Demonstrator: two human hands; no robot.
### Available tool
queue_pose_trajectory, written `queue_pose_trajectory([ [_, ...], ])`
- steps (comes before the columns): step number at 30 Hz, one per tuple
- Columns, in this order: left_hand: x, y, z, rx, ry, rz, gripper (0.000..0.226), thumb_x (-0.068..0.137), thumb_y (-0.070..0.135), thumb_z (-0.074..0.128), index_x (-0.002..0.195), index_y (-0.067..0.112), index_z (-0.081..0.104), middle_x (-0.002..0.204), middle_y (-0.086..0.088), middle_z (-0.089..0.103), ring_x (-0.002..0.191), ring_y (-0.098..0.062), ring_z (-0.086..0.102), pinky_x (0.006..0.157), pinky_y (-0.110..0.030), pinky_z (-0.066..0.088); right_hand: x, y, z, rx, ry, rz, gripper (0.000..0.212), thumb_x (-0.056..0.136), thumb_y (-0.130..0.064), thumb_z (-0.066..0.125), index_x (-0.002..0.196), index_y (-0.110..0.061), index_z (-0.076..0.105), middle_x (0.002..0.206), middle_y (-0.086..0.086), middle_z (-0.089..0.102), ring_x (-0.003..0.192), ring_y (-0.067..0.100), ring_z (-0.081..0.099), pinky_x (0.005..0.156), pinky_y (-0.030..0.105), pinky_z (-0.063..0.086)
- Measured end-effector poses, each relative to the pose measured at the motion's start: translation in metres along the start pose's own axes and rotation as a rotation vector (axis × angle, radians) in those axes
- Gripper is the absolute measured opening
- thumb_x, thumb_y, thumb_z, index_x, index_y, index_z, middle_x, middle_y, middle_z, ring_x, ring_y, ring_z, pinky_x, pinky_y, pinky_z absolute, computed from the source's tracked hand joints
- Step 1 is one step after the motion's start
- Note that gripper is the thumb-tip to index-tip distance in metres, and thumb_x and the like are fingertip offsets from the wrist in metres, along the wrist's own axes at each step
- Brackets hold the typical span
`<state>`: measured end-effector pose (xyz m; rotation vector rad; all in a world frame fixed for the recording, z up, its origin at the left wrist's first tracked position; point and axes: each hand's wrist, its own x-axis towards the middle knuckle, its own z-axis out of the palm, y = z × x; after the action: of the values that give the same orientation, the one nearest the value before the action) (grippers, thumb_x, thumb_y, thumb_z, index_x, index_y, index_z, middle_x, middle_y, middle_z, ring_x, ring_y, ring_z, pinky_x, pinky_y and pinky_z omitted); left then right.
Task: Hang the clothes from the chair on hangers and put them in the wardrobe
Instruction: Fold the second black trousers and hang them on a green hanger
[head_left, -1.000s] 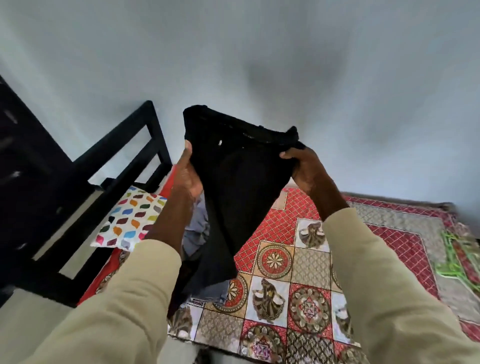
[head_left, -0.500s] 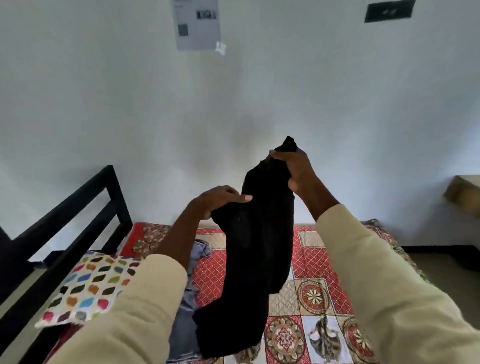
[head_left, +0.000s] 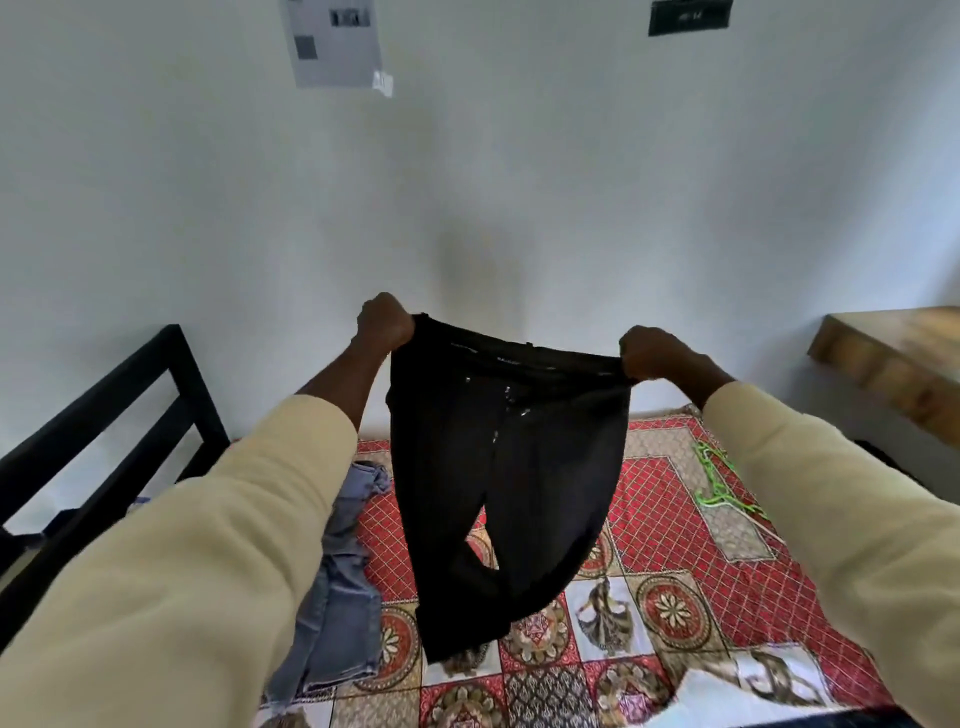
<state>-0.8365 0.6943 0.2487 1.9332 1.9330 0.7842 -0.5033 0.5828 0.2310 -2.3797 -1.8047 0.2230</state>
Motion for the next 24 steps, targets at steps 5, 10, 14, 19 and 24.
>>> queue_pose_trajectory([
  [5, 0.012, 0.036, -0.004, 0.014, -0.114, -0.155, 0.013, 0.087, 0.002, 0.051, 0.082, 0.002, 0.063, 0.063, -0.012, 0.070, 0.054, -0.021, 0.067, 0.054, -0.026, 0.056, 0.009, 0.043, 0.000, 0.118, 0.176, 0.094, 0.015, 0.074, -0.010, 0.051, 0.087, -0.008, 0.057, 0.085, 0.010, 0.069, 0.074, 0.027, 0.069, 0.067, 0.029, 0.046],
  [10, 0.014, 0.069, -0.005, -0.851, -0.402, -0.250, 0.015, 0.098, 0.011, 0.057, 0.089, 0.001, 0.063, 0.062, -0.010, 0.071, 0.049, -0.011, 0.066, 0.049, -0.016, 0.053, 0.036, 0.079, -0.048, 0.662, -0.014, 0.098, 0.017, 0.086, -0.009, 0.049, 0.080, -0.011, 0.064, 0.054, 0.005, 0.050, 0.037, 0.014, 0.036, 0.039, 0.017, 0.024],
  [14, 0.016, 0.074, 0.007, -1.276, -0.403, -0.125, 0.010, 0.095, 0.002, 0.057, 0.099, -0.003, 0.064, 0.091, -0.018, 0.072, 0.077, -0.022, 0.074, 0.072, -0.028, 0.061, 0.052, 0.101, -0.075, 1.276, -0.149, -0.056, 0.014, 0.095, -0.007, 0.053, 0.099, -0.006, 0.066, 0.072, 0.010, 0.059, 0.049, 0.013, 0.059, 0.048, 0.020, 0.049],
  [19, 0.021, 0.071, 0.003, -0.841, -0.419, 0.085, 0.030, 0.084, -0.011, 0.066, 0.113, -0.004, 0.064, 0.111, -0.012, 0.071, 0.092, -0.009, 0.072, 0.077, -0.015, 0.055, 0.071, 0.109, -0.079, 1.153, -0.212, -0.236, 0.028, 0.086, 0.003, 0.066, 0.114, 0.006, 0.064, 0.106, 0.019, 0.072, 0.095, 0.025, 0.072, 0.078, 0.026, 0.059],
  [24, 0.032, 0.085, 0.002, -0.424, -0.179, -0.011, 0.023, 0.075, 0.004, 0.082, 0.085, -0.009, 0.066, 0.070, -0.015, 0.069, 0.048, -0.018, 0.065, 0.051, -0.026, 0.057, 0.089, 0.088, -0.078, 0.494, 0.156, -0.110, 0.043, 0.068, -0.026, 0.087, 0.058, -0.008, 0.049, 0.056, 0.003, 0.051, 0.055, 0.017, 0.046, 0.054, 0.029, 0.033],
])
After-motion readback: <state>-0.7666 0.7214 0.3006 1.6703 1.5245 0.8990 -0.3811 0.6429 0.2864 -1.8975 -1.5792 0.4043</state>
